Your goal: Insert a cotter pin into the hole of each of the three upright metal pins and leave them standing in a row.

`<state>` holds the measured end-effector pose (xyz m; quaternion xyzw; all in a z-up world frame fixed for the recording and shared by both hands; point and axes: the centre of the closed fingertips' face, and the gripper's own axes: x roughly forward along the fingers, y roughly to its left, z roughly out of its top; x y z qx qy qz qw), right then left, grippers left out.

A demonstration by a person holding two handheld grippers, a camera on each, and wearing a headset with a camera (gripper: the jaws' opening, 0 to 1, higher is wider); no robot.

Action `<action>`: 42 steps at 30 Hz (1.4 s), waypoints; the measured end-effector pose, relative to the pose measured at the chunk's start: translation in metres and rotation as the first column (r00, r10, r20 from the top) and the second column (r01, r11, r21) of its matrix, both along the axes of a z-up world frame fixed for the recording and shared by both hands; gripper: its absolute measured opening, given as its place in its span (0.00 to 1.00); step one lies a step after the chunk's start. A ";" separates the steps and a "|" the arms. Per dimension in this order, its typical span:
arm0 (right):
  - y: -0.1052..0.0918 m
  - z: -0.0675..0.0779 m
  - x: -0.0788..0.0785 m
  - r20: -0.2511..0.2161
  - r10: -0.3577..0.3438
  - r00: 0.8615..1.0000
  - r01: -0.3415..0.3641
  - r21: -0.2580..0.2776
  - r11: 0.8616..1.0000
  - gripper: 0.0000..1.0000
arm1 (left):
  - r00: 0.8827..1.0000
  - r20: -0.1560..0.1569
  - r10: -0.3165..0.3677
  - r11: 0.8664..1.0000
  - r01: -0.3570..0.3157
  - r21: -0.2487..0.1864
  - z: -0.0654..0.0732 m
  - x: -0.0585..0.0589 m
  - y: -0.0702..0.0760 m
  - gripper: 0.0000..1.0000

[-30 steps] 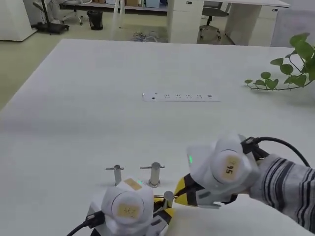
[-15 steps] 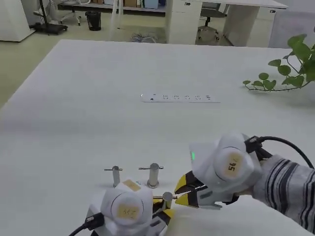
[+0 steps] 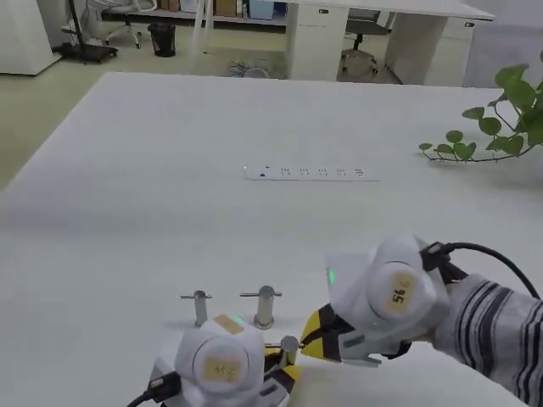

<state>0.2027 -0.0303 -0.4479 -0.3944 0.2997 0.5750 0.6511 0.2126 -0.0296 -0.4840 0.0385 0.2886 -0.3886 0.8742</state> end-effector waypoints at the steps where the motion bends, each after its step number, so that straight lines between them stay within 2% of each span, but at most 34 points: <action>1: 0.000 0.000 0.000 -0.001 -0.001 1.000 0.001 0.001 1.000 0.00 | 1.000 0.000 0.000 1.000 0.000 0.000 0.000 0.000 0.000 0.11; 5: 0.001 0.000 0.001 -0.008 -0.025 1.000 0.025 0.012 1.000 0.00 | 1.000 0.006 -0.003 1.000 0.002 0.011 0.000 0.000 0.000 0.11; 7: 0.000 0.001 0.002 -0.009 -0.050 0.999 0.050 0.011 0.999 0.01 | 1.000 -0.004 0.004 1.000 -0.004 0.019 -0.001 -0.001 0.001 0.12; 9: -0.001 0.001 0.003 -0.006 -0.059 0.998 0.059 0.007 0.998 0.06 | 1.000 0.004 0.000 1.000 0.000 0.026 0.000 -0.001 0.003 0.16; 14: 0.002 0.004 0.004 -0.028 -0.085 0.996 0.085 0.033 0.996 0.09 | 1.000 0.016 -0.021 0.999 0.020 0.029 0.006 -0.006 0.007 0.26; 19: 0.010 0.004 0.001 -0.097 -0.135 0.986 0.143 0.083 0.986 0.12 | 0.999 0.024 -0.035 0.999 0.034 0.025 0.013 -0.012 0.012 0.33; 24: 0.018 -0.004 -0.001 -0.186 -0.198 0.962 0.223 0.124 0.967 0.14 | 0.999 0.025 -0.030 1.000 0.030 0.006 0.022 -0.017 0.017 0.38; 32: 0.020 -0.015 0.000 -0.220 -0.237 0.946 0.271 0.136 0.953 0.13 | 1.000 0.020 -0.003 1.000 0.004 -0.020 0.032 -0.019 0.028 0.47; 38: 0.022 -0.017 -0.001 -0.224 -0.235 0.946 0.271 0.149 0.951 0.13 | 0.999 0.033 0.001 1.000 0.000 -0.021 0.039 -0.022 0.039 0.54; 40: 0.022 -0.018 0.000 -0.218 -0.236 0.947 0.272 0.150 0.951 0.12 | 1.000 0.028 0.010 1.000 -0.010 -0.020 0.041 -0.023 0.044 0.56; 42: 0.022 -0.019 0.000 -0.217 -0.239 0.947 0.275 0.154 0.949 0.11 | 0.999 0.032 0.026 0.999 -0.025 -0.037 0.045 -0.023 0.049 0.58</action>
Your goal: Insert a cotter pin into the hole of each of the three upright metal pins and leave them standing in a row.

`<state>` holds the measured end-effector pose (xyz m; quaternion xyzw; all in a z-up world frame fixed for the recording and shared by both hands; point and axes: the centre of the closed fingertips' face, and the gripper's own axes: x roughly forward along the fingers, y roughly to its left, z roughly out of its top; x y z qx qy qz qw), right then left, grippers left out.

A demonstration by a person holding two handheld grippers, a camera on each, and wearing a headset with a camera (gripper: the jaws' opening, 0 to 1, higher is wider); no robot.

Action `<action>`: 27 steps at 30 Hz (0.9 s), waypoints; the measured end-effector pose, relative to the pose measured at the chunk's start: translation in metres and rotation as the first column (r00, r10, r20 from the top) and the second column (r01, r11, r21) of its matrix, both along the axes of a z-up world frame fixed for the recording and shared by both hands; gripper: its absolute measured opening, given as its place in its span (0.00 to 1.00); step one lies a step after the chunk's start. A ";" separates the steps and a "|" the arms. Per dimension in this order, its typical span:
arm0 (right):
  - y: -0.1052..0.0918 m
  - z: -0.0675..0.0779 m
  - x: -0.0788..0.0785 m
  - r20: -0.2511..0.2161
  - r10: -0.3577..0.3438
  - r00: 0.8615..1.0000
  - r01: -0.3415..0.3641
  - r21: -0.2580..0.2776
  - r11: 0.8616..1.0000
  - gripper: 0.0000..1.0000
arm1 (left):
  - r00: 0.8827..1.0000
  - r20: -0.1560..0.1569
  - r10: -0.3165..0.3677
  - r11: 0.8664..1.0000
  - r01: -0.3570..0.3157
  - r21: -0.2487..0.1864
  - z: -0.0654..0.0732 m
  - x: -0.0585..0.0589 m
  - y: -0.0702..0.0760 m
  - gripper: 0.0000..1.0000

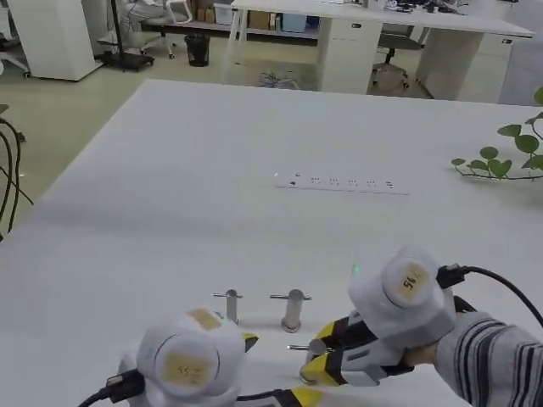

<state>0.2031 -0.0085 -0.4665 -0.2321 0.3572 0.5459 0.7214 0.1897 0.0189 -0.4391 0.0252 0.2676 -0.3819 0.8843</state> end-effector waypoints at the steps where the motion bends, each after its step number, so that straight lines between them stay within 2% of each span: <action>1: 0.000 0.000 0.000 -0.001 -0.001 1.000 0.001 0.001 1.000 0.11 | 1.000 0.001 0.004 1.000 -0.004 -0.003 0.001 0.000 0.002 0.58; 6: 0.001 -0.001 0.001 0.009 -0.007 1.000 0.007 0.007 1.000 0.10 | 1.000 0.020 0.019 1.000 -0.019 -0.004 0.007 0.002 0.011 0.62; 12: 0.001 0.000 0.001 0.028 0.009 1.000 -0.010 0.015 1.000 0.09 | 0.998 0.039 0.053 0.998 -0.052 -0.027 0.014 0.004 0.024 0.66; 14: 0.001 0.001 0.001 0.031 0.011 0.999 -0.012 0.015 1.000 0.09 | 0.998 0.038 0.059 0.998 -0.058 -0.019 0.014 0.003 0.028 0.68; 22: -0.007 0.002 0.005 0.034 0.019 0.999 -0.019 -0.008 1.000 0.09 | 0.994 0.080 0.075 0.997 -0.076 0.001 0.021 0.002 0.041 0.77; 27: -0.016 0.004 0.010 0.038 0.003 0.999 -0.003 -0.018 1.000 0.09 | 0.993 0.080 0.084 0.996 -0.084 -0.004 0.020 0.002 0.043 0.81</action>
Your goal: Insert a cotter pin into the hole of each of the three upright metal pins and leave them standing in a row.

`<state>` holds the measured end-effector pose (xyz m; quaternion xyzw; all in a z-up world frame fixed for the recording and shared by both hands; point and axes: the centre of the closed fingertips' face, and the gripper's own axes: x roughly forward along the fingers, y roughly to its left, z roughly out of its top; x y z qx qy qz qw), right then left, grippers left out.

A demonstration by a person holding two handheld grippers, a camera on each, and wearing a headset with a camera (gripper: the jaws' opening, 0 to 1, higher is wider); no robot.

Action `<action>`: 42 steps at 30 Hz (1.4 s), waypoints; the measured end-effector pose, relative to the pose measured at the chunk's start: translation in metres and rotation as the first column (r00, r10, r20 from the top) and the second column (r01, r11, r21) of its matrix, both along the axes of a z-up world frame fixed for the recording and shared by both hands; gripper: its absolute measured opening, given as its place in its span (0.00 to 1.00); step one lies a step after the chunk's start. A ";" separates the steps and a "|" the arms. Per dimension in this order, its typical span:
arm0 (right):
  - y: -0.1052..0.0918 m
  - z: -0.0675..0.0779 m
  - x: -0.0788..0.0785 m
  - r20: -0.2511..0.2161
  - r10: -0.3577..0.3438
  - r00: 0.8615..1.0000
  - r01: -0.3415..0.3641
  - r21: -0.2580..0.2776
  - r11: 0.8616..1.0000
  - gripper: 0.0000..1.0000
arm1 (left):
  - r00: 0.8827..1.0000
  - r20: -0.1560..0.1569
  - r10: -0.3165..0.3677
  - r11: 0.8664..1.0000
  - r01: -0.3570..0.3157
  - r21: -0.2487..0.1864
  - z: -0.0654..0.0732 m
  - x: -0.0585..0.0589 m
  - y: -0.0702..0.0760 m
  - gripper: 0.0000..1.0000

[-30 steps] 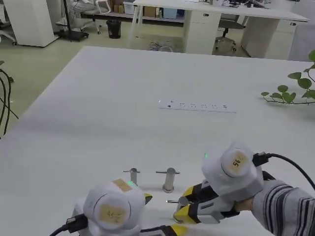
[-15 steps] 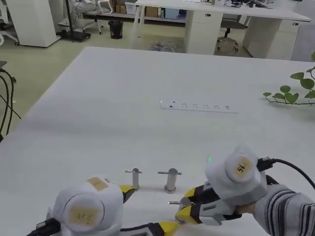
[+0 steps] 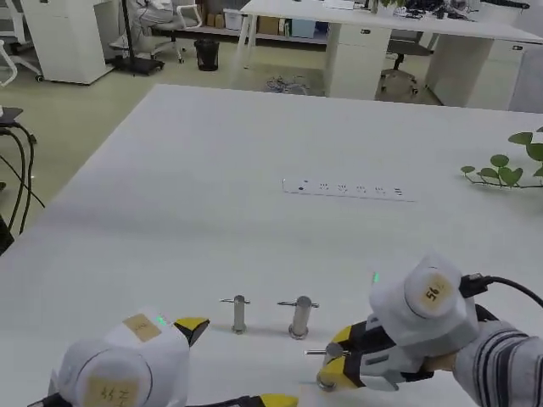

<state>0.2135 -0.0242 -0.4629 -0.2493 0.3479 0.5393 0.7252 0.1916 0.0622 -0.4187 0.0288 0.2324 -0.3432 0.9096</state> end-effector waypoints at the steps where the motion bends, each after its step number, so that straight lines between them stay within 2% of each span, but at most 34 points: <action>1: -0.002 0.001 0.002 0.002 -0.005 1.000 0.005 0.000 1.000 0.09 | 1.000 -0.002 0.001 1.000 -0.001 0.001 -0.001 0.000 0.000 0.82; 6: -0.011 0.005 0.013 0.019 -0.027 0.999 0.027 -0.009 1.000 0.09 | 1.000 -0.006 0.012 1.000 -0.012 -0.001 -0.002 -0.001 0.003 0.85; 11: -0.018 0.010 0.027 0.034 -0.043 0.998 0.044 -0.011 0.999 0.09 | 0.999 -0.021 0.030 0.999 -0.030 -0.026 -0.003 -0.001 0.005 0.87; 23: -0.030 0.010 0.054 0.052 -0.076 0.996 0.078 -0.031 0.996 0.09 | 0.999 -0.033 0.041 0.999 -0.042 -0.035 -0.007 -0.001 0.006 0.96; 38: -0.038 -0.002 0.062 0.040 -0.080 0.996 0.082 -0.061 0.995 0.09 | 0.998 -0.034 0.056 0.998 -0.057 -0.025 -0.011 0.001 0.010 0.99; 42: -0.038 -0.001 0.063 0.038 -0.078 0.996 0.080 -0.053 0.995 0.09 | 0.998 -0.036 0.056 0.998 -0.057 -0.028 -0.011 0.001 0.009 0.99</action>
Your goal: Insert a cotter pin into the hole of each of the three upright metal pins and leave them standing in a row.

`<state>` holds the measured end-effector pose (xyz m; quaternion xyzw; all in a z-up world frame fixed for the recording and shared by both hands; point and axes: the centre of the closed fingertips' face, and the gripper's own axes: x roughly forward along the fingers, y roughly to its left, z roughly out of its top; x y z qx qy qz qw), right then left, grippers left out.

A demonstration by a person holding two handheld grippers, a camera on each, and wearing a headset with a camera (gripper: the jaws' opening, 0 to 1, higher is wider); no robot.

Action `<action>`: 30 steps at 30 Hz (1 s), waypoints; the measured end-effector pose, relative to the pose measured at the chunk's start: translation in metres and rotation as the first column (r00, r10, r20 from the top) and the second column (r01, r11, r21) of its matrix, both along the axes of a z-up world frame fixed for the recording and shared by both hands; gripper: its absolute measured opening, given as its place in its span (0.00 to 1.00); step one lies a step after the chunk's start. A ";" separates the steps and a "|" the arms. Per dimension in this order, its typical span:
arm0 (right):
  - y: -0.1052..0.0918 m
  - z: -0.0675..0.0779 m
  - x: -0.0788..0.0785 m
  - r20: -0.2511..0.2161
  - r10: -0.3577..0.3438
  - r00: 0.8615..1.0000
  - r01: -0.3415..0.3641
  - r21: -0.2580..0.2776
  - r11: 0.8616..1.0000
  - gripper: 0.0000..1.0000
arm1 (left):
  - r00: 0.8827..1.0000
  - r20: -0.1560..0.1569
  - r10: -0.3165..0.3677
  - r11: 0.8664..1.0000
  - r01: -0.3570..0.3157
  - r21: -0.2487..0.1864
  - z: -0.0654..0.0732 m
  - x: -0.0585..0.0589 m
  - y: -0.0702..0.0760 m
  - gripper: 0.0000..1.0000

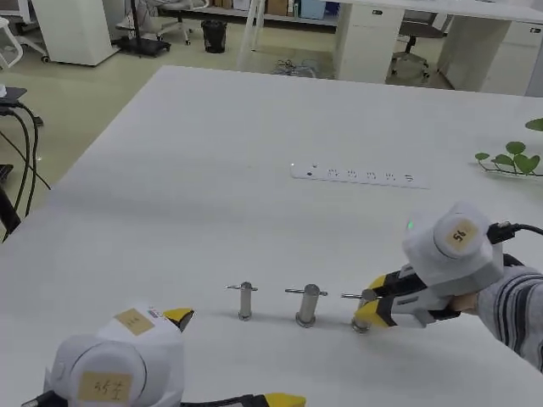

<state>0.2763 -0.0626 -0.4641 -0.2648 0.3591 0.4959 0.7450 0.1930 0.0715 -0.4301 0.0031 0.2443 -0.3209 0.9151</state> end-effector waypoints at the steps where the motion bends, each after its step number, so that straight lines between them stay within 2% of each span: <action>1: 0.000 0.000 0.000 -0.001 0.005 1.000 -0.005 -0.002 1.000 0.09 | 1.000 -0.003 -0.001 1.000 0.001 -0.001 -0.001 0.000 0.000 0.99; 9: -0.002 -0.001 0.001 -0.005 0.009 1.000 -0.009 0.002 1.000 0.09 | 1.000 -0.006 0.000 1.000 0.000 -0.003 -0.001 -0.001 0.000 0.99; 15: -0.001 -0.002 0.001 -0.001 0.034 0.999 -0.034 -0.019 0.999 0.09 | 1.000 -0.010 0.005 1.000 -0.005 -0.004 -0.002 -0.001 0.001 0.98; 18: -0.001 -0.003 0.001 -0.006 0.020 1.000 -0.020 -0.025 0.999 0.09 | 1.000 -0.010 0.007 1.000 -0.007 -0.001 -0.002 -0.001 0.002 0.98; 23: -0.002 -0.005 0.000 0.012 0.036 0.999 -0.035 -0.061 0.998 0.11 | 1.000 -0.012 0.008 1.000 -0.008 0.003 -0.003 -0.001 0.003 0.98; 28: -0.006 0.000 0.006 0.072 0.030 0.997 -0.023 -0.093 0.995 0.19 | 1.000 -0.015 0.007 1.000 -0.007 0.013 -0.003 -0.001 0.003 0.98; 30: -0.007 0.002 0.006 0.075 0.029 0.997 -0.021 -0.095 0.995 0.20 | 1.000 -0.014 0.006 1.000 -0.006 0.014 -0.003 -0.001 0.003 0.98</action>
